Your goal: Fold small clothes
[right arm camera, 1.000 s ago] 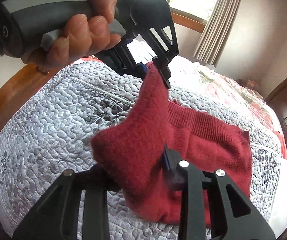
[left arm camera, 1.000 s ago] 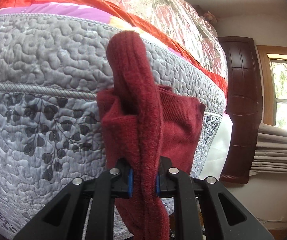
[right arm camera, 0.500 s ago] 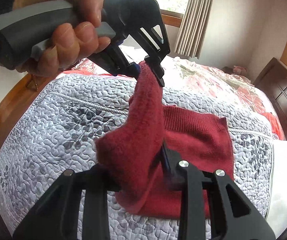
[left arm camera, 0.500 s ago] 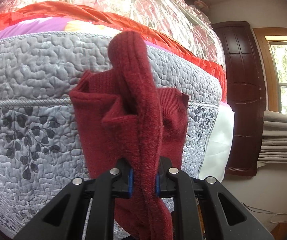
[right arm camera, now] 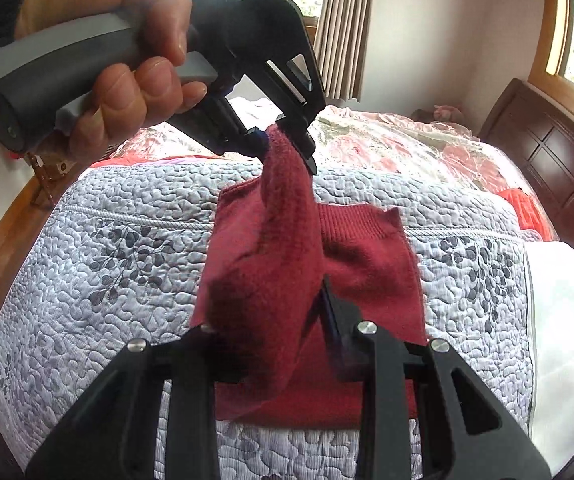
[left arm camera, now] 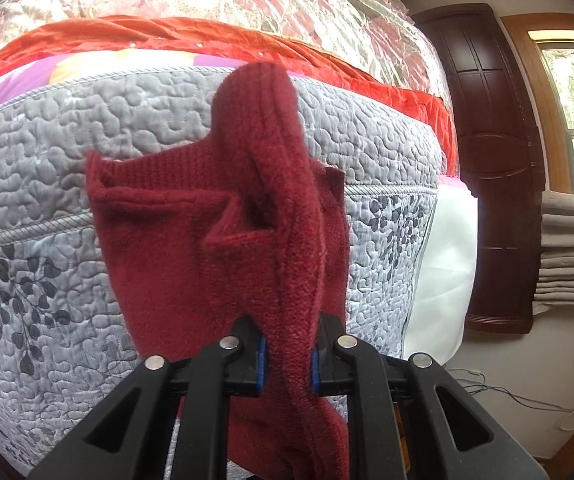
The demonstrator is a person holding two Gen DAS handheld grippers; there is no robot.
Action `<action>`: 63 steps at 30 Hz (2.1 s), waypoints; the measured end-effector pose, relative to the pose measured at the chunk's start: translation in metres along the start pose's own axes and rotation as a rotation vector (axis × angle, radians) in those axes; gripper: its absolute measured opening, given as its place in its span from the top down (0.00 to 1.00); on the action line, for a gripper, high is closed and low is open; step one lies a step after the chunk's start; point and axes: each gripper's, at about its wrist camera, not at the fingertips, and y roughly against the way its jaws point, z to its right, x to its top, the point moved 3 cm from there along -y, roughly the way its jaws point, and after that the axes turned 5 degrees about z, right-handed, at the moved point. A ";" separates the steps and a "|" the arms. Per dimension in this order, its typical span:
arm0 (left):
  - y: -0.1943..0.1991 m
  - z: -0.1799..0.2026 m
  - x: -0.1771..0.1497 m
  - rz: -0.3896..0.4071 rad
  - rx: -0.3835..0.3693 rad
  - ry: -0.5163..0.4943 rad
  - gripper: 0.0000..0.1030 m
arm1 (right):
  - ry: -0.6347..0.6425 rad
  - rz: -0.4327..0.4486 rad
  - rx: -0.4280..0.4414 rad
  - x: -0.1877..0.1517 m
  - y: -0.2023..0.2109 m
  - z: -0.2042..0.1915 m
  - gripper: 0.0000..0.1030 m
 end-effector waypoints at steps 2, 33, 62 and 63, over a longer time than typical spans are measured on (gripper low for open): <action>-0.008 0.010 0.002 -0.009 0.010 -0.014 0.86 | -0.014 0.000 -0.011 -0.002 -0.001 0.009 0.73; -0.149 0.072 0.003 -0.094 0.176 -0.090 0.47 | -0.438 -0.146 0.242 -0.093 -0.058 0.146 0.75; -0.154 0.024 -0.254 0.260 0.801 -1.136 0.23 | -0.378 -0.523 0.807 -0.100 -0.108 0.188 0.93; -0.159 0.021 -0.255 0.265 0.818 -1.162 0.28 | -0.403 -0.517 0.824 -0.098 -0.108 0.194 0.94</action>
